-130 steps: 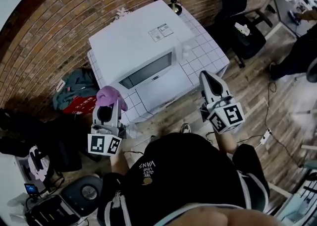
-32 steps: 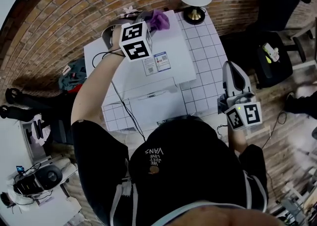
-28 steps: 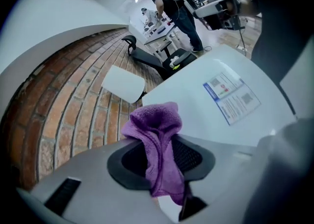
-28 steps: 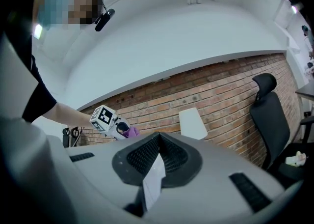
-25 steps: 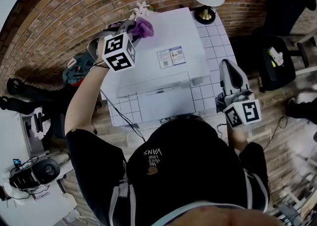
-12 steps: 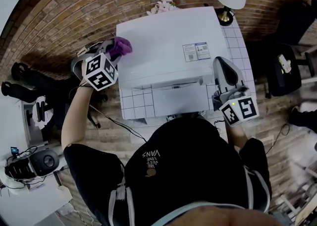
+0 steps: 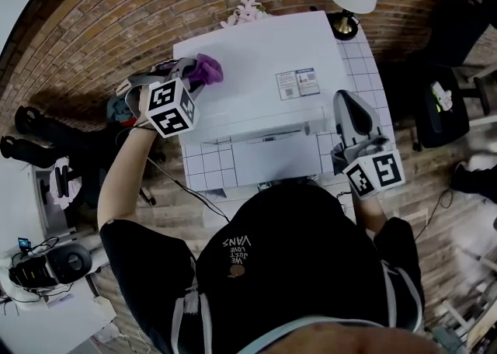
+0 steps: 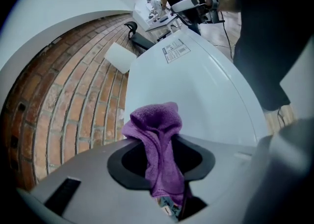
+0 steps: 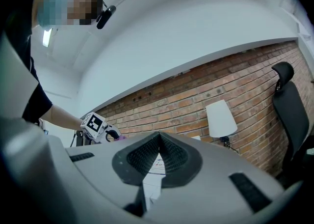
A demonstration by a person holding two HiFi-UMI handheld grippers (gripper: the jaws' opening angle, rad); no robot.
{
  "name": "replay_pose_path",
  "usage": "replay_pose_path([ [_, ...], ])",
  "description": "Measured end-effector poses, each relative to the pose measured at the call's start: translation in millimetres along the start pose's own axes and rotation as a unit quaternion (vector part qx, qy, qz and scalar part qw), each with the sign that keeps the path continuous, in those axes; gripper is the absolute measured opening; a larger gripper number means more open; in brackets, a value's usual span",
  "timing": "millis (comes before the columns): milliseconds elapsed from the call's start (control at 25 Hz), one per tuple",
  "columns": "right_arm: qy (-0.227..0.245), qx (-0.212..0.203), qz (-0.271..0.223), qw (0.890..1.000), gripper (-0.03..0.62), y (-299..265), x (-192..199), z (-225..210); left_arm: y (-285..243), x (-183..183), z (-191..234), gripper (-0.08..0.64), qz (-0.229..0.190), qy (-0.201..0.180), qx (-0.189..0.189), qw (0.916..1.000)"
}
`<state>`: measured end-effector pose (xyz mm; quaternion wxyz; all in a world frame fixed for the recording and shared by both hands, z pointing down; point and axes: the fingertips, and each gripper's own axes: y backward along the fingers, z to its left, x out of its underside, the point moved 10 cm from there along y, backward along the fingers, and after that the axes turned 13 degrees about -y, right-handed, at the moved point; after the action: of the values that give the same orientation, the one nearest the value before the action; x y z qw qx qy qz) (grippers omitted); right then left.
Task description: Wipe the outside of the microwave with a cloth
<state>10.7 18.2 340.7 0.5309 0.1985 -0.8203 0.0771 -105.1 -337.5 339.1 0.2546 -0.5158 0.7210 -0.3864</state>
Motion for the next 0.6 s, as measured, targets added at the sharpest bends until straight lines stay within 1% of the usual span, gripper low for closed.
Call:
replay_pose_path([
  [280, -0.002, 0.027, -0.013, 1.000, -0.002, 23.9, -17.5, -36.9, -28.6, -86.3, 38.8, 0.133, -0.043, -0.063, 0.003, 0.9971],
  [600, -0.001, 0.055, -0.028, 0.998, -0.002, 52.4, -37.4, -80.0, -56.5, -187.1, 76.1, 0.133, -0.091, -0.119, 0.002, 0.9886],
])
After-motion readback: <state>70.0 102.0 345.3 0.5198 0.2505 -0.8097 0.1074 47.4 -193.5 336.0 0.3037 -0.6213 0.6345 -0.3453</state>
